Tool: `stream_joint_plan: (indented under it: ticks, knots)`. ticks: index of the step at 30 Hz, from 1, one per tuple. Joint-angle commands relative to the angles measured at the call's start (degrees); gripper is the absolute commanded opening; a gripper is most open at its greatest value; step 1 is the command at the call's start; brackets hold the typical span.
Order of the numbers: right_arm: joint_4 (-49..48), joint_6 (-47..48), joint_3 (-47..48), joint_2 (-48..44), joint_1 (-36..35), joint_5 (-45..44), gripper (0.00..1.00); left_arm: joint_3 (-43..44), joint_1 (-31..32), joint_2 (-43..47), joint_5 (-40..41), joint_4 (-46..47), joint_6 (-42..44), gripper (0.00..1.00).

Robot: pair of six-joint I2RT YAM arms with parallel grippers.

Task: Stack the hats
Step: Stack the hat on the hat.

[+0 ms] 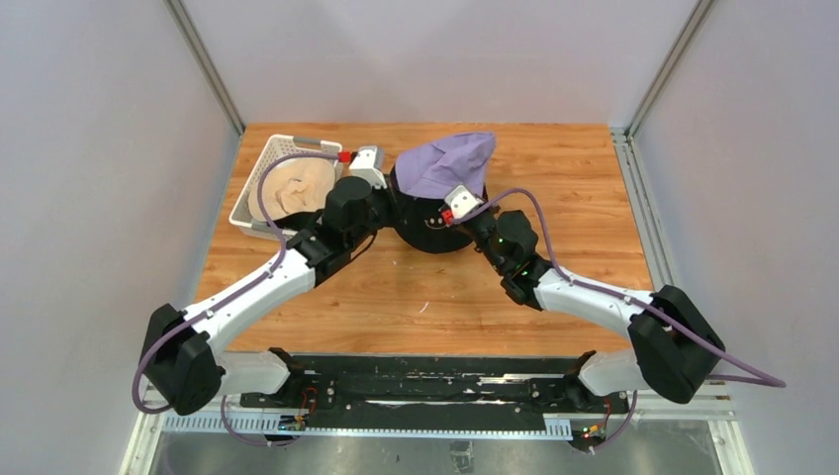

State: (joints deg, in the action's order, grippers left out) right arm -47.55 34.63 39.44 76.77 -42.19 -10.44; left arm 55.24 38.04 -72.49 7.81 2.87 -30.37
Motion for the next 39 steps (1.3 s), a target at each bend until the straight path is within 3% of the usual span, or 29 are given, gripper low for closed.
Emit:
stream_joint_plan:
  ticks: [1,8,14,22,32,37,39]
  knots:
    - [-2.66,-0.54,-0.54,1.36,-2.81,-6.14,0.01,-2.93,-1.13,5.62,13.23,-2.66,2.25,0.0]
    - [-2.9,0.76,0.3,3.48,-6.85,-7.24,0.01,-5.22,-1.05,10.54,21.29,-4.94,4.38,0.0]
    - [-3.05,1.32,-1.04,4.24,-7.47,-9.14,0.01,-7.67,-1.12,6.65,24.64,-3.16,3.69,0.0]
    - [-5.52,4.34,-4.02,5.4,-7.5,-14.25,0.01,-7.68,-1.14,-1.98,24.93,1.34,1.99,0.0]
    - [-5.2,4.25,-6.88,3.32,-7.62,-16.99,0.01,-12.17,-1.13,-0.22,24.79,4.33,1.15,0.0]
    - [-5.59,4.02,-7.38,3.04,-7.59,-17.19,0.01,-10.41,-1.17,0.24,26.48,-0.03,2.0,0.14]
    - [-5.85,4.48,-7.32,3.22,-7.65,-17.57,0.01,-9.47,-1.17,1.4,28.58,-2.19,2.07,0.29]
